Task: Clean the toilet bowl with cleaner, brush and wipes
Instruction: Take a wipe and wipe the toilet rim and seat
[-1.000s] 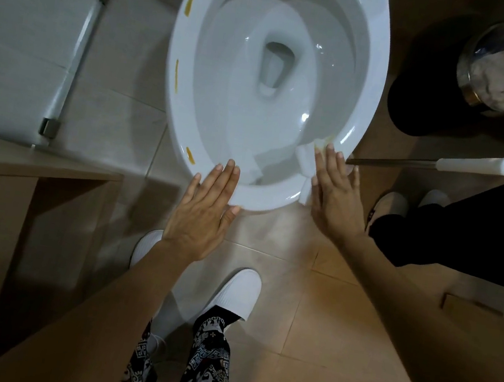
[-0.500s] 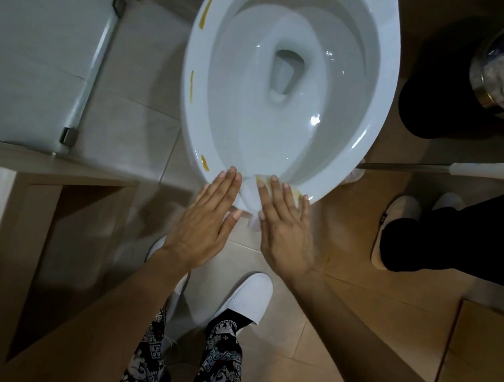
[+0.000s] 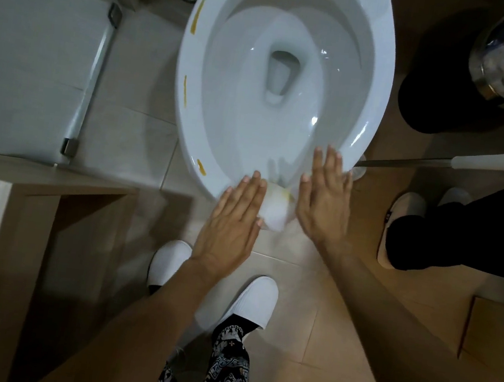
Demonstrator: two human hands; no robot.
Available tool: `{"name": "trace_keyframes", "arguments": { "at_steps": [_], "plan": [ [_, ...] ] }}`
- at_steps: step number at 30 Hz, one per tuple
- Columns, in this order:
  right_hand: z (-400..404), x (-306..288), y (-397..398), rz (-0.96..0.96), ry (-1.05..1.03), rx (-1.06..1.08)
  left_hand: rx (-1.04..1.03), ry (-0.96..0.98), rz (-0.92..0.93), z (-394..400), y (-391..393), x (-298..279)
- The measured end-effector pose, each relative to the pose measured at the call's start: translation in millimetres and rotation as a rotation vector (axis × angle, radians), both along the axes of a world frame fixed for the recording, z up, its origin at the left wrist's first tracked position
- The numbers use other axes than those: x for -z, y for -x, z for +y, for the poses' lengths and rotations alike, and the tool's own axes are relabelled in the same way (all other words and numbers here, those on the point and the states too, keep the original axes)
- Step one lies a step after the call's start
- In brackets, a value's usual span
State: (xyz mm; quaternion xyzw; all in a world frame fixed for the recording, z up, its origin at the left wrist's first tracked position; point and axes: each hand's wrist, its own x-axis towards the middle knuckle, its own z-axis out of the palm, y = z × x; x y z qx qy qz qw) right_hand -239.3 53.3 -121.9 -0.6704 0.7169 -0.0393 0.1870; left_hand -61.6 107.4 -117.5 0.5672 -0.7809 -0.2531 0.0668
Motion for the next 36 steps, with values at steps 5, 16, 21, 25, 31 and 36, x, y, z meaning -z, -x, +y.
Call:
{"name": "trace_keyframes", "arguments": {
  "at_steps": [5, 16, 21, 25, 31, 36],
  "plan": [
    [-52.8, 11.9, 32.8, 0.054, 0.054, 0.162, 0.052, 0.058, -0.077, 2.6, 34.4, 4.0],
    [-106.3, 26.0, 36.6, 0.093, 0.068, 0.195, -0.118, -0.006, -0.216, 9.3, 54.1, 13.3],
    [-106.9, 27.7, 35.4, 0.099, 0.086, 0.22, -0.146, -0.037, -0.213, 7.7, 42.1, 14.9],
    [-108.1, 27.4, 35.1, 0.083, 0.094, 0.228, -0.197, -0.044, -0.176, 2.1, 23.2, 14.4],
    [-107.1, 26.6, 34.2, 0.065, 0.12, 0.241, -0.372, -0.047, -0.174, -18.3, 3.2, 16.2],
    [-107.2, 27.9, 34.3, 0.059, 0.132, 0.246, -0.481, -0.057, -0.159, -39.6, -9.4, 21.5]
  ]
}}
